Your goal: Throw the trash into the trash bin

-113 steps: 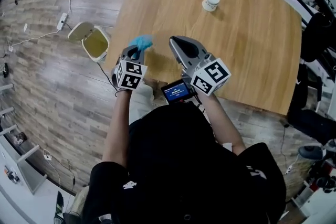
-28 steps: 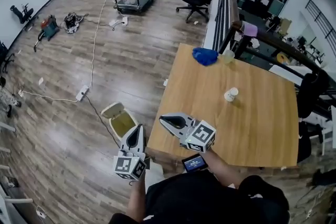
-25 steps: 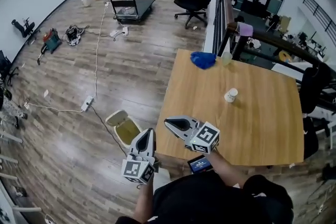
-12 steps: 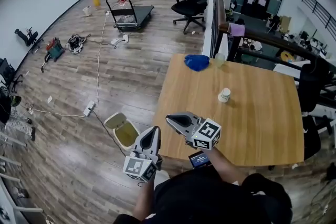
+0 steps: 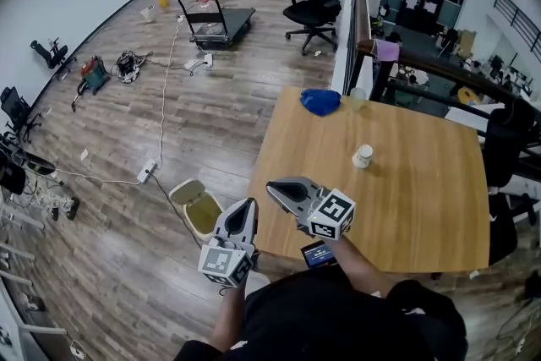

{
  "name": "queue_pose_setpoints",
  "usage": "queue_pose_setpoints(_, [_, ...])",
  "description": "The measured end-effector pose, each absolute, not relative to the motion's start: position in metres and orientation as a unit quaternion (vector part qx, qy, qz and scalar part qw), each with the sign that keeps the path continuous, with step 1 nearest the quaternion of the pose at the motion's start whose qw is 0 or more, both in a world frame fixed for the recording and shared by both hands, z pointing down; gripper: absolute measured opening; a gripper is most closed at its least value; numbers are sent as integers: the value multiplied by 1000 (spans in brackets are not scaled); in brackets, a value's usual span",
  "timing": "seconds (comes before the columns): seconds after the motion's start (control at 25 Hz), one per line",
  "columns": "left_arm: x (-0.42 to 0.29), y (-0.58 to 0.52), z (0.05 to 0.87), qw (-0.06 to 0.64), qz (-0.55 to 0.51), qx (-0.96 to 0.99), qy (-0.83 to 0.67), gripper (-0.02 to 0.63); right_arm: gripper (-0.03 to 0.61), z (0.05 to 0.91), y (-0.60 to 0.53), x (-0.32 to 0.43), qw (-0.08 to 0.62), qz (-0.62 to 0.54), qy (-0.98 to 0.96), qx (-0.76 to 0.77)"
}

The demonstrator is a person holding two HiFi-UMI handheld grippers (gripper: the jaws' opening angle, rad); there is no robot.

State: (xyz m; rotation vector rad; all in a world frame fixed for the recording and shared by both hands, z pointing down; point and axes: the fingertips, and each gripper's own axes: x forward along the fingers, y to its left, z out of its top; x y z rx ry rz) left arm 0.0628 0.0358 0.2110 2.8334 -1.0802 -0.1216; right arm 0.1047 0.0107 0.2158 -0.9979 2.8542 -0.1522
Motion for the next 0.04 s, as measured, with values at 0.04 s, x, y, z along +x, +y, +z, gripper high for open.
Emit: queue_pose_setpoints(0.04, [64, 35, 212, 52, -36, 932, -357, 8, -3, 215, 10, 106, 59, -47, 941, -329])
